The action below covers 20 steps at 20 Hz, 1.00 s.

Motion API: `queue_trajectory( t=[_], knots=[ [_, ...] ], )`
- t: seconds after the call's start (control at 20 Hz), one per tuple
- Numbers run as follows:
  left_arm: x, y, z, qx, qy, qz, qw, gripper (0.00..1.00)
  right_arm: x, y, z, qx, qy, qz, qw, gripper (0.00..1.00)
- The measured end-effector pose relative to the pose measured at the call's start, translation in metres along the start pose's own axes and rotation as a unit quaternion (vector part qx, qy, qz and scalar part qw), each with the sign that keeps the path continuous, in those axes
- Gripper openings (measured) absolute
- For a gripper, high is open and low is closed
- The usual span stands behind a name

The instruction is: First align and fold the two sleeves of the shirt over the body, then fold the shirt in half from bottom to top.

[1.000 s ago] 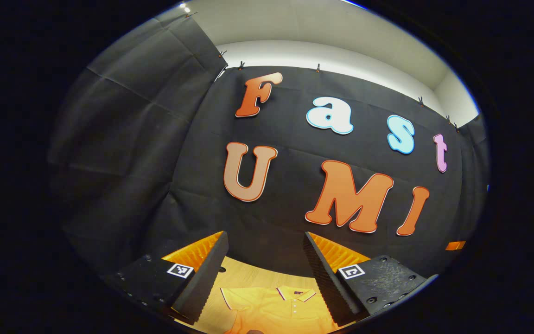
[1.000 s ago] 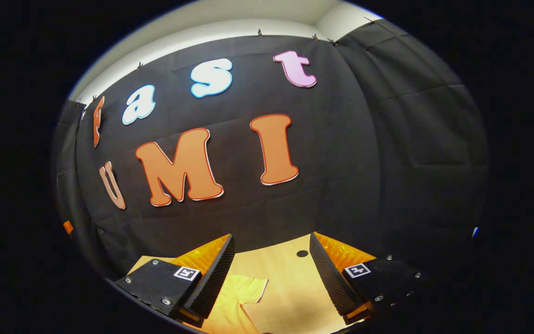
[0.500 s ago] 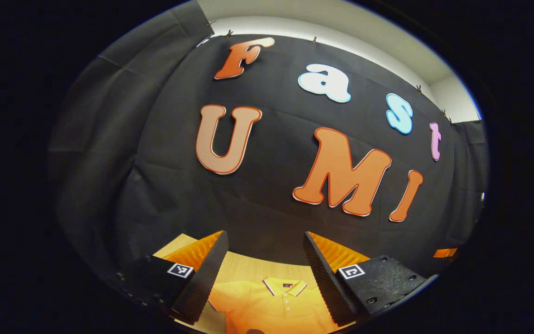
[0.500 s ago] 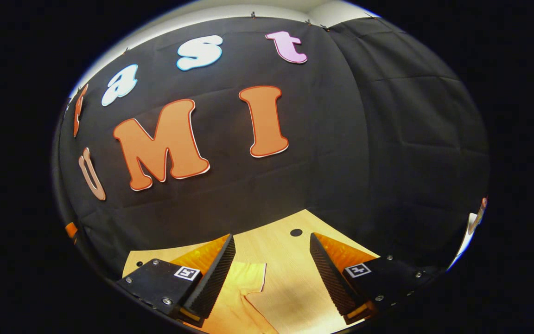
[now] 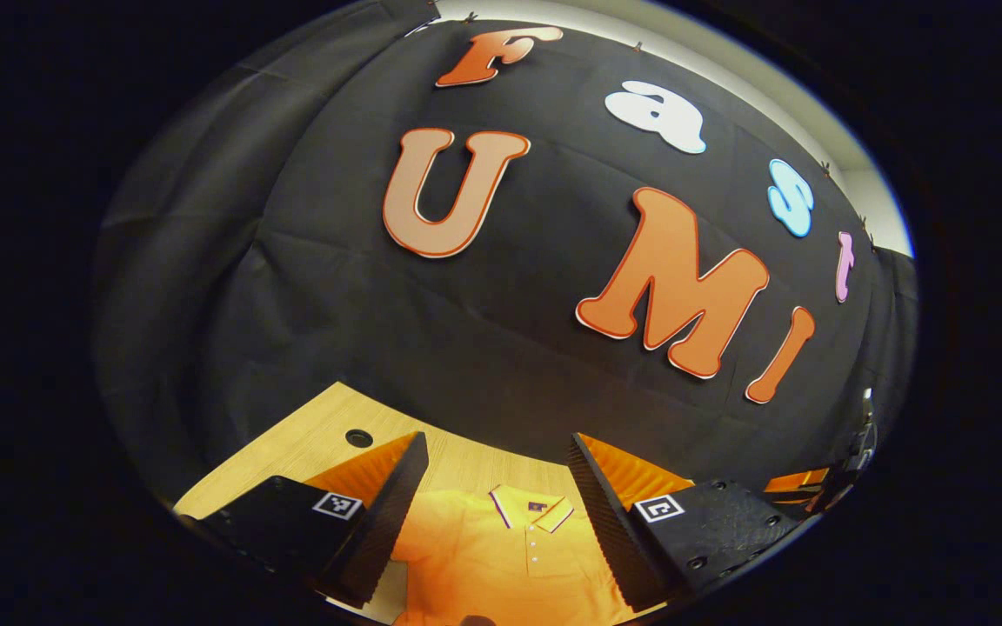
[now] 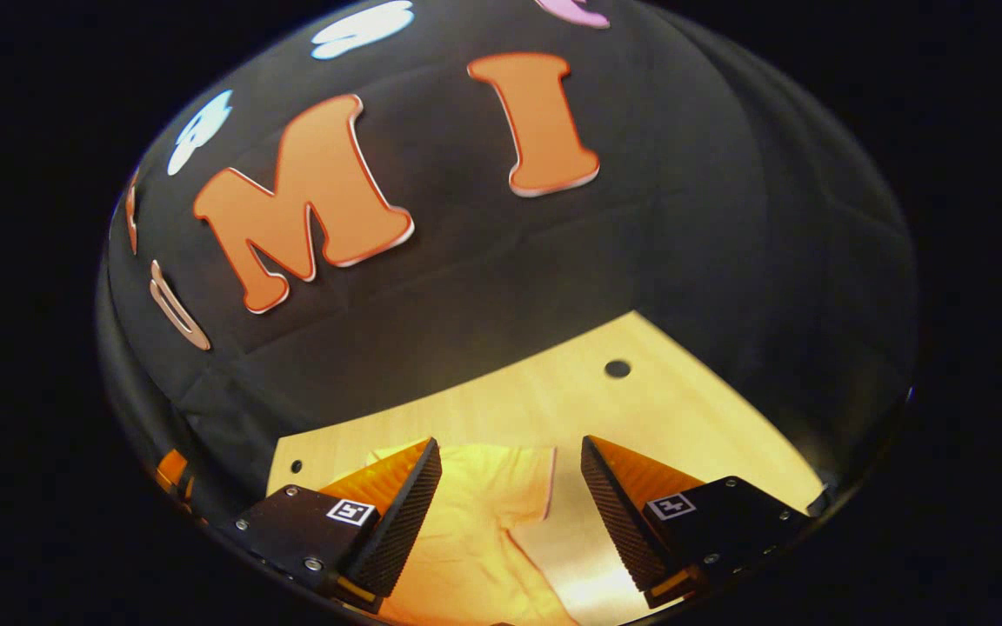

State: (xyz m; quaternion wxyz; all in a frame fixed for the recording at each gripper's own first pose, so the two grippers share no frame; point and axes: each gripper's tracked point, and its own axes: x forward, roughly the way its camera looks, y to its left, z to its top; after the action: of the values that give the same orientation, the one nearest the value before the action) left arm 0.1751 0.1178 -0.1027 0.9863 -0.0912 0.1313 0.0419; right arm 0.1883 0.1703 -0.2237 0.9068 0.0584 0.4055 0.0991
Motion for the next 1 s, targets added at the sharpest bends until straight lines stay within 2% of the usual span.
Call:
queue_trajectory(
  t=[0.05, 0.15, 0.25, 0.35, 0.45, 0.5, 0.7, 0.8, 0.85, 1.0],
  knots=[
    [0.001, 0.006, -0.001, -0.002, 0.002, 0.006, 1.0, 0.97, 0.023, -0.005, -0.013, 0.008, 0.045, -0.004, 0.999, 0.98],
    [0.003, 0.017, -0.005, -0.001, 0.006, 0.018, 1.0, 0.98, 0.078, -0.026, -0.04, -0.001, 0.116, -0.037, 0.993, 0.98],
    [0.002, 0.031, -0.011, 0.002, 0.015, 0.03, 0.999, 0.97, 0.121, -0.051, -0.08, -0.013, 0.193, -0.076, 0.978, 0.99],
    [0.001, 0.042, -0.018, 0.008, 0.027, 0.039, 0.999, 0.97, 0.148, -0.06, -0.115, -0.009, 0.251, -0.093, 0.964, 0.98],
    [0.0, 0.052, -0.025, 0.022, 0.037, 0.048, 0.998, 0.98, 0.177, -0.072, -0.141, -0.009, 0.285, -0.112, 0.952, 0.97],
    [-0.001, 0.057, -0.026, 0.029, 0.04, 0.054, 0.997, 0.98, 0.185, -0.074, -0.148, -0.013, 0.292, -0.12, 0.949, 0.97],
    [-0.003, 0.073, -0.029, 0.034, 0.047, 0.073, 0.996, 0.98, 0.204, -0.07, -0.151, -0.025, 0.281, -0.132, 0.95, 0.95],
    [-0.002, 0.078, -0.032, 0.024, 0.051, 0.079, 0.995, 0.98, 0.203, -0.075, -0.152, -0.042, 0.274, -0.155, 0.948, 0.93],
    [-0.003, 0.08, -0.033, 0.017, 0.053, 0.083, 0.995, 0.97, 0.202, -0.08, -0.153, -0.056, 0.269, -0.173, 0.946, 0.89],
    [-0.008, 0.087, -0.04, 0.005, 0.057, 0.091, 0.994, 0.98, 0.202, -0.074, -0.154, -0.06, 0.257, -0.175, 0.948, 0.71]
  ],
)
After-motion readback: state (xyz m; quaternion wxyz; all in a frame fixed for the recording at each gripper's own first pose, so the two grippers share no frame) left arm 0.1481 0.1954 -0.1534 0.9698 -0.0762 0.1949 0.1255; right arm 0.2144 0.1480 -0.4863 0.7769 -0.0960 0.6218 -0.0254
